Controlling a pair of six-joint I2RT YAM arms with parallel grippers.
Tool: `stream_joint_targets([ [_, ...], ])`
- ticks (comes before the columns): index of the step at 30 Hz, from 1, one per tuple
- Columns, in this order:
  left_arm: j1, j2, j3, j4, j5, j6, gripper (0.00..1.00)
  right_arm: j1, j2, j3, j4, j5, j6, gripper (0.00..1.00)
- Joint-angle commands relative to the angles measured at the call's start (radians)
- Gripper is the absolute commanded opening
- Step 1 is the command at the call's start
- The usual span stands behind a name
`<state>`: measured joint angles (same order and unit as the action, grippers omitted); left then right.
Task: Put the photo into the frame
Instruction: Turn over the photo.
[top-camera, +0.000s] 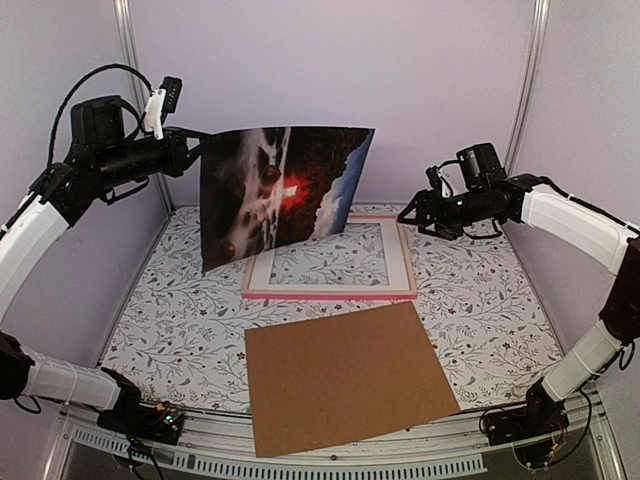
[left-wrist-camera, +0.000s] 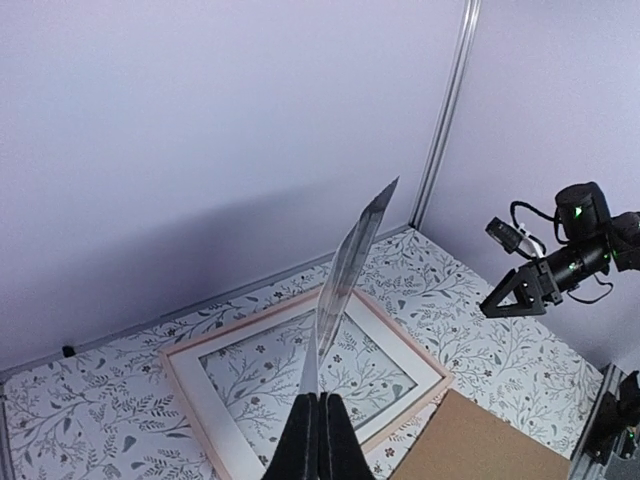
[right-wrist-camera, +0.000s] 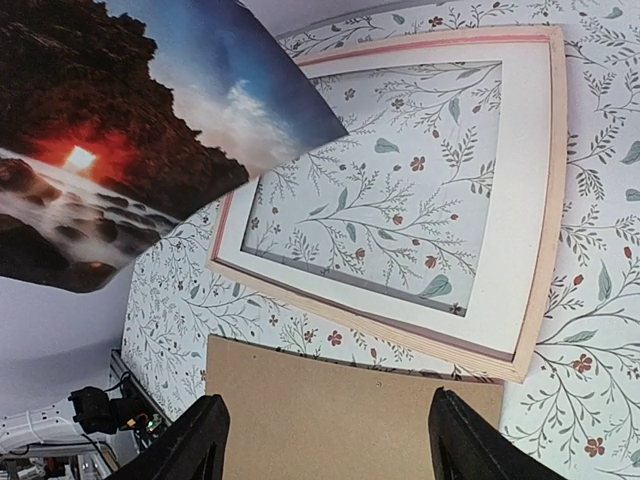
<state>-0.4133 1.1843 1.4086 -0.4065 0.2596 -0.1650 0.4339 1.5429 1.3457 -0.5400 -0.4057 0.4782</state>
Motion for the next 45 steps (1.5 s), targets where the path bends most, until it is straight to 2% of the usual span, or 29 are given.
stream_joint_targets([
  [1, -0.038, 0.014, 0.063, -0.021, -0.014, 0.128, 0.0, -0.021, 0.0, 0.019, -0.035, -0.027, -0.011, 0.72],
  [5, -0.132, 0.037, 0.035, -0.038, 0.018, 0.201, 0.0, -0.05, 0.0, 0.014, -0.031, -0.04, 0.005, 0.72],
  [11, -0.349, 0.067, -0.087, -0.054, -0.048, 0.258, 0.0, -0.119, -0.02, -0.006, -0.024, -0.041, 0.02, 0.72],
  [16, -0.547, 0.1, -0.174, -0.055, -0.124, 0.272, 0.0, -0.155, 0.003, -0.012, -0.037, -0.054, 0.0, 0.72],
  [22, -0.697, 0.187, -0.231, -0.043, -0.159, 0.245, 0.0, -0.156, 0.075, -0.045, -0.011, -0.144, -0.03, 0.72],
  [26, -0.759, 0.271, -0.225, -0.009, -0.174, 0.21, 0.0, -0.138, 0.099, -0.116, 0.075, -0.219, 0.004, 0.72],
  [32, -0.828, 0.354, -0.237, 0.069, -0.201, 0.194, 0.0, -0.079, 0.165, -0.157, 0.118, -0.241, 0.015, 0.72],
  [45, -0.874, 0.31, -0.328, 0.038, -0.174, 0.263, 0.0, -0.082, 0.266, -0.18, 0.049, -0.104, -0.108, 0.69],
])
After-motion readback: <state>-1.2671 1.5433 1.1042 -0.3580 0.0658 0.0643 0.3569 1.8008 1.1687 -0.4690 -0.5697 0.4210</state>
